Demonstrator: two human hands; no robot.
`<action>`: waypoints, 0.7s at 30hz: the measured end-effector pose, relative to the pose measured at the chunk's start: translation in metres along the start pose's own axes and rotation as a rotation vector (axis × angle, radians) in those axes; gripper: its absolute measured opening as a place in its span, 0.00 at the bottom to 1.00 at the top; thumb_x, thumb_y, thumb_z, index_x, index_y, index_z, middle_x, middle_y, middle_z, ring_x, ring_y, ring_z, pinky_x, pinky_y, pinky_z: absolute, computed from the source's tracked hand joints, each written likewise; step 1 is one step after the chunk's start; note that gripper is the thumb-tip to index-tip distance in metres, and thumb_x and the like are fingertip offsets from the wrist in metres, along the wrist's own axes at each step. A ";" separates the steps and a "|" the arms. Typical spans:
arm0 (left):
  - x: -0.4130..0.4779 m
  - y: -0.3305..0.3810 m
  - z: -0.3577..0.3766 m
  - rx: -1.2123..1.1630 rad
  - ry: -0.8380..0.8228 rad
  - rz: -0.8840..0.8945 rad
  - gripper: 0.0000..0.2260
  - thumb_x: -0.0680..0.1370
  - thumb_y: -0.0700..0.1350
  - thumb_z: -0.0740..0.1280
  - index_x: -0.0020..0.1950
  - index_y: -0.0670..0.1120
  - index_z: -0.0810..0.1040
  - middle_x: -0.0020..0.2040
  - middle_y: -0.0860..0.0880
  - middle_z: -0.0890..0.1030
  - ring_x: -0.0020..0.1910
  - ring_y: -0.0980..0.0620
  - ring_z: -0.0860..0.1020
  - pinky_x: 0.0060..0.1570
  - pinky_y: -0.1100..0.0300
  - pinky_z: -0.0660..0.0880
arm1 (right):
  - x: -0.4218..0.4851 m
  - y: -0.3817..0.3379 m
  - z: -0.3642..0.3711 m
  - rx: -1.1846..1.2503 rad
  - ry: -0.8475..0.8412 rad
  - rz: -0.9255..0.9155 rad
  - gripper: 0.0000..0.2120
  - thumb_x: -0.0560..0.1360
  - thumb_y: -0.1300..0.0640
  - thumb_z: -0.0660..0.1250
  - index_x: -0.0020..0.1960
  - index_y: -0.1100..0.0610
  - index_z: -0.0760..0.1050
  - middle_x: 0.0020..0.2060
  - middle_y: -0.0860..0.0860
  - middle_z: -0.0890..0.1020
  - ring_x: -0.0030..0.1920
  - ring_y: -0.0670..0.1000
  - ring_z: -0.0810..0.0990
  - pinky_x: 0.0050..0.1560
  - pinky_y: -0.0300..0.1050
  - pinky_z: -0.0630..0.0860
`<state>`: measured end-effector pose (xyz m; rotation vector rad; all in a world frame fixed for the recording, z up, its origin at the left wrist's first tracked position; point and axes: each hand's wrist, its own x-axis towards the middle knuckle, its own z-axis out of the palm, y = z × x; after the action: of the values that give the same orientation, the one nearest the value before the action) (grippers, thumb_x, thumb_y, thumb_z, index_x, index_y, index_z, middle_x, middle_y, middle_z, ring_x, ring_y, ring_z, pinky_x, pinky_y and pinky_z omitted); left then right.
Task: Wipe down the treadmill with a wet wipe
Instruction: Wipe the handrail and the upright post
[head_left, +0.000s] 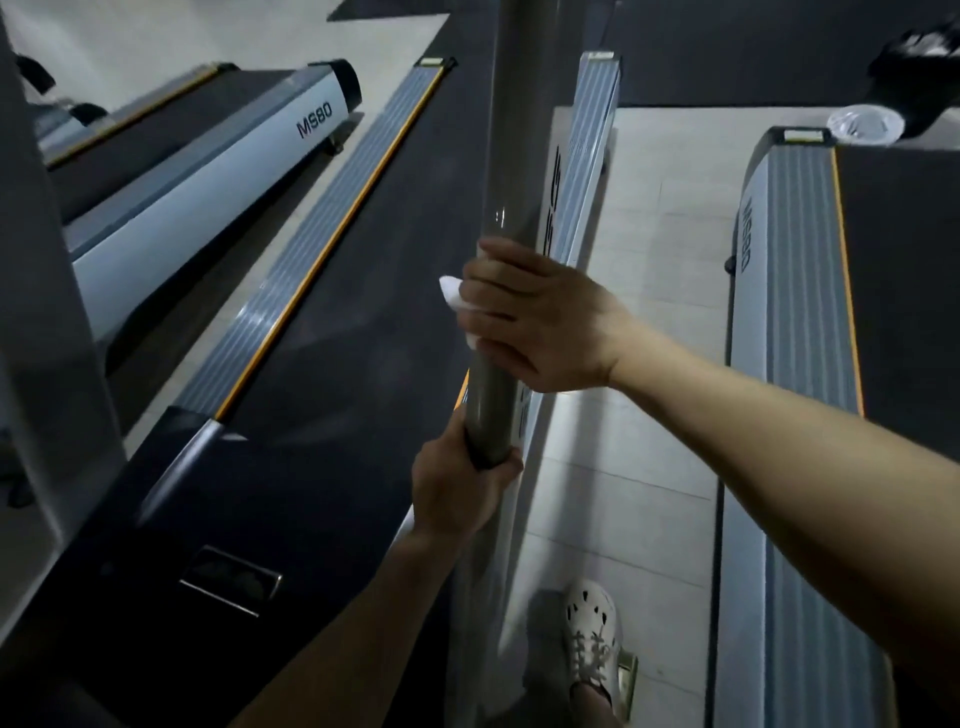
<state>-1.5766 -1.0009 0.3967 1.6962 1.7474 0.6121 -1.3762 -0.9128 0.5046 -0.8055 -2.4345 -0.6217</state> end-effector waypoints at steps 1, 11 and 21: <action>-0.002 0.001 0.001 0.009 0.016 0.005 0.29 0.66 0.66 0.79 0.62 0.57 0.77 0.42 0.57 0.86 0.42 0.52 0.86 0.45 0.49 0.83 | -0.002 -0.008 0.003 0.011 0.022 0.050 0.14 0.86 0.56 0.61 0.60 0.63 0.82 0.62 0.59 0.83 0.68 0.64 0.79 0.80 0.64 0.63; -0.003 0.005 -0.002 0.073 0.108 0.111 0.20 0.69 0.62 0.78 0.54 0.55 0.78 0.38 0.58 0.85 0.37 0.56 0.84 0.44 0.54 0.81 | -0.018 -0.024 0.012 -0.023 0.019 0.024 0.16 0.88 0.55 0.59 0.65 0.62 0.82 0.65 0.59 0.82 0.73 0.64 0.76 0.80 0.66 0.62; 0.003 0.000 -0.002 0.105 0.139 0.227 0.18 0.69 0.60 0.80 0.51 0.55 0.78 0.40 0.58 0.84 0.42 0.55 0.83 0.46 0.57 0.79 | -0.048 -0.058 0.023 -0.058 0.008 -0.068 0.18 0.88 0.54 0.60 0.72 0.60 0.79 0.73 0.58 0.78 0.80 0.61 0.68 0.82 0.62 0.62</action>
<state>-1.5782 -0.9981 0.3982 1.9855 1.7207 0.7664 -1.3868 -0.9617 0.4443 -0.7438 -2.4552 -0.7229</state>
